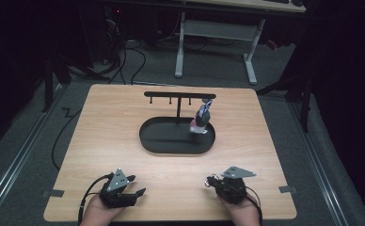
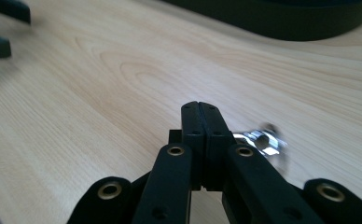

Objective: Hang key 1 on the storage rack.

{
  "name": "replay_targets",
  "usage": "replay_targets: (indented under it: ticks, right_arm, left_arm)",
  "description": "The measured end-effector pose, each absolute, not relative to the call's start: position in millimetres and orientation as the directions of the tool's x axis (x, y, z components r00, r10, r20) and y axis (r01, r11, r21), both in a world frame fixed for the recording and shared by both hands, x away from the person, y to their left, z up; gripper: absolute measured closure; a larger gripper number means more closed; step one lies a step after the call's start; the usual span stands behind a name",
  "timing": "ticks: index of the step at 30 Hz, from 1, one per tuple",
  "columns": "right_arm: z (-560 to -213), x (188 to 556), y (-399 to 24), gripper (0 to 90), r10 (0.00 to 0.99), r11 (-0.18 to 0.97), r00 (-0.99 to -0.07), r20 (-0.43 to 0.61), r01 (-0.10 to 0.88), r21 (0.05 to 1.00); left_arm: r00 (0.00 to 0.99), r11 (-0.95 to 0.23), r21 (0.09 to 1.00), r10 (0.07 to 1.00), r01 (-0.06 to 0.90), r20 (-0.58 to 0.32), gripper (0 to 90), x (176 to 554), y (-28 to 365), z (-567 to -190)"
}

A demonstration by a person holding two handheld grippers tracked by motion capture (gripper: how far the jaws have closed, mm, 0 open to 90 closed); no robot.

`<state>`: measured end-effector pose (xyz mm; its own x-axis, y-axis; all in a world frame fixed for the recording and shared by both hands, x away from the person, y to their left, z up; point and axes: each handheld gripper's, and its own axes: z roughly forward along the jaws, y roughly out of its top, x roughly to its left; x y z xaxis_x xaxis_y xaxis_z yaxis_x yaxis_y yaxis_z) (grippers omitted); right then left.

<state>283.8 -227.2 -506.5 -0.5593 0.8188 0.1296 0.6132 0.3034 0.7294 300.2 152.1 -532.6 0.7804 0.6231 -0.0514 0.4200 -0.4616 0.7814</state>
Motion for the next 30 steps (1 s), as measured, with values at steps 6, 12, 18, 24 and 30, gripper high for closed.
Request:
replay_targets:
  ticks: [6, 12, 18, 24, 30]
  right_arm:
    - [-519.3, 295.0, -209.4, 85.9, 0.818, 0.381, -0.570, 0.073, 0.634, 0.673]
    - [-520.9, 289.5, -228.6, 82.8, 0.839, 0.352, -0.536, 0.088, 0.660, 0.663]
    - [-519.5, 286.1, -258.5, 79.9, 0.880, 0.299, -0.466, 0.089, 0.691, 0.658]
    - [-509.5, 291.0, -292.9, 61.5, 0.883, 0.181, -0.436, 0.174, 0.657, 0.732]
    - [-524.8, 309.3, -306.8, 51.6, 0.853, 0.165, -0.455, 0.255, 0.698, 0.697]
  left_arm:
    - [0.781, -0.460, 0.783, 0.623, 0.418, -0.051, 37.1, 298.8, 155.8, -532.2]
    - [0.779, -0.456, 0.786, 0.624, 0.418, -0.053, 37.1, 299.2, 157.7, -531.1]
    - [0.783, -0.460, 0.785, 0.621, 0.414, -0.049, 37.1, 298.5, 156.1, -530.5]
    - [0.782, -0.462, 0.782, 0.621, 0.418, -0.051, 37.1, 299.9, 156.0, -531.9]
    - [0.781, -0.463, 0.779, 0.622, 0.423, -0.054, 37.1, 300.4, 156.0, -532.9]
